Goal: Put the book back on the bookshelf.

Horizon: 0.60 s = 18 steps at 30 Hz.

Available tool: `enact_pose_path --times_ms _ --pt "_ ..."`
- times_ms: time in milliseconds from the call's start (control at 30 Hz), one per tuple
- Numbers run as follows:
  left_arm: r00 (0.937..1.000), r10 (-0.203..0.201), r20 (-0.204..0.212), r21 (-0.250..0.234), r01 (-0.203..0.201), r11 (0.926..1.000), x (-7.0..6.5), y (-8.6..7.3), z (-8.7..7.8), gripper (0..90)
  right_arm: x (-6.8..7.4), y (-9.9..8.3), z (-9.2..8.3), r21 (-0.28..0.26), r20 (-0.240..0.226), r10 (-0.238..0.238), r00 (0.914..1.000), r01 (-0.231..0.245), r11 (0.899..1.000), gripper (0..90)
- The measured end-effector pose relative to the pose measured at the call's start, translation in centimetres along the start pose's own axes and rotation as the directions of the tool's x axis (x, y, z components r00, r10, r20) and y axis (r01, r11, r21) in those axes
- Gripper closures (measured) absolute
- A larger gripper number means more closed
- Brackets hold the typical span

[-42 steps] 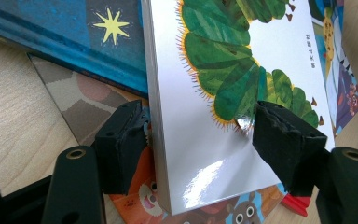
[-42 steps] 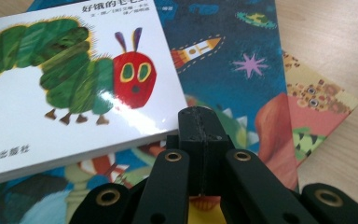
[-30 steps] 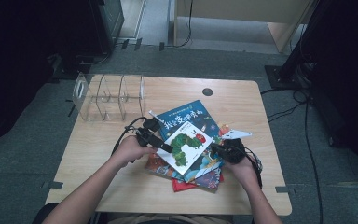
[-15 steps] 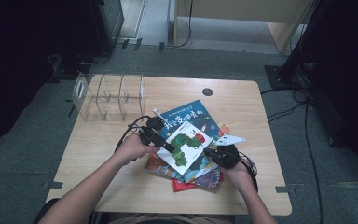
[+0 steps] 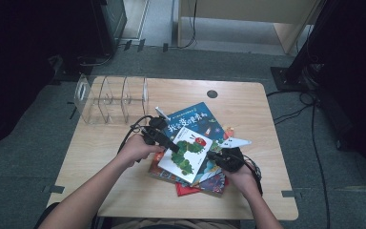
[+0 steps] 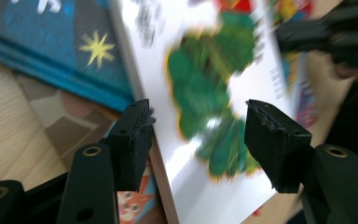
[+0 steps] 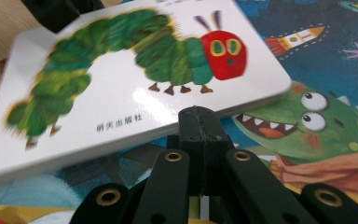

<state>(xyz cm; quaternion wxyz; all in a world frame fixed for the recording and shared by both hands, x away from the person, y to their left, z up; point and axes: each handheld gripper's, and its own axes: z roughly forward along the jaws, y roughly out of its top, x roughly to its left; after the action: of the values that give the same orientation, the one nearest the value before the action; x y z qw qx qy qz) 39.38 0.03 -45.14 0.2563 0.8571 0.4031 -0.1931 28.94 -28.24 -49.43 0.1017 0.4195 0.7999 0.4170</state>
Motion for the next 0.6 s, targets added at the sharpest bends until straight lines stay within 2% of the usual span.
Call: enact_pose_path --times_ms 33,67,100,133,167,200,233,267,300,333,433,500,600 --pt "0.9998 -0.005 0.017 -0.011 0.005 0.9999 -0.1 0.1 -0.3 42.1 0.1 0.0 0.1 -0.001 0.001 -0.005 1.0000 0.005 1.000 90.0" --pt "0.9987 0.003 0.050 -0.020 -0.002 0.9998 -0.2 0.2 -0.4 50.3 0.1 0.1 0.1 -0.001 0.001 -0.011 0.9999 0.011 1.000 90.0" --pt "0.9894 -0.019 0.144 -0.027 0.023 0.9994 -0.2 0.3 -0.5 53.3 0.3 0.1 0.3 -0.002 0.000 -0.016 0.9999 0.016 1.000 90.0" --pt "0.9771 -0.057 0.205 -0.012 0.061 0.9981 -0.5 0.6 -0.2 51.0 0.4 0.2 0.4 -0.001 0.003 -0.020 0.9998 0.020 1.000 90.0" --pt "0.9771 -0.057 0.205 -0.012 0.061 0.9981 -0.5 0.6 -0.2 49.9 0.4 0.2 0.4 -0.001 0.003 -0.020 0.9998 0.020 1.000 90.0" --pt "0.9830 -0.048 0.177 -0.008 0.051 0.9987 -0.9 0.6 -0.1 47.9 0.8 0.3 0.5 0.006 0.021 -0.041 0.9989 0.041 0.999 90.0" --pt "0.9912 -0.026 0.129 0.006 0.026 0.9996 -1.2 0.6 -0.3 46.0 0.9 0.3 0.4 0.008 0.027 -0.047 0.9985 0.047 0.999 90.0" --pt "0.9912 -0.026 0.129 0.006 0.026 0.9996 -1.2 0.6 -0.3 46.1 0.9 0.3 0.4 0.008 0.027 -0.047 0.9985 0.047 0.999 90.0" --pt "0.9950 -0.024 0.097 0.011 0.023 0.9997 -1.0 0.5 -0.5 46.1 0.8 0.3 0.4 0.005 0.016 -0.049 0.9987 0.049 0.999 90.0" --pt "0.9988 -0.024 0.042 0.002 0.024 0.9997 -0.5 0.3 -1.1 46.1 0.7 0.2 0.4 0.004 0.012 -0.053 0.9985 0.053 0.999 90.0" --pt "0.9987 -0.040 0.033 0.001 0.040 0.9992 -0.1 0.1 -1.4 46.1 0.7 0.2 0.4 0.005 0.011 -0.055 0.9984 0.055 0.998 90.0" --pt "0.9992 -0.041 0.003 0.009 0.041 0.9991 0.1 -0.1 -1.5 45.6 0.8 0.3 0.3 0.012 0.013 -0.060 0.9981 0.060 0.998 90.0" --pt "0.9990 -0.040 -0.019 0.015 0.040 0.9991 0.2 -0.3 -1.3 45.0 0.9 0.2 0.1 0.027 0.008 -0.064 0.9979 0.064 0.998 90.0"
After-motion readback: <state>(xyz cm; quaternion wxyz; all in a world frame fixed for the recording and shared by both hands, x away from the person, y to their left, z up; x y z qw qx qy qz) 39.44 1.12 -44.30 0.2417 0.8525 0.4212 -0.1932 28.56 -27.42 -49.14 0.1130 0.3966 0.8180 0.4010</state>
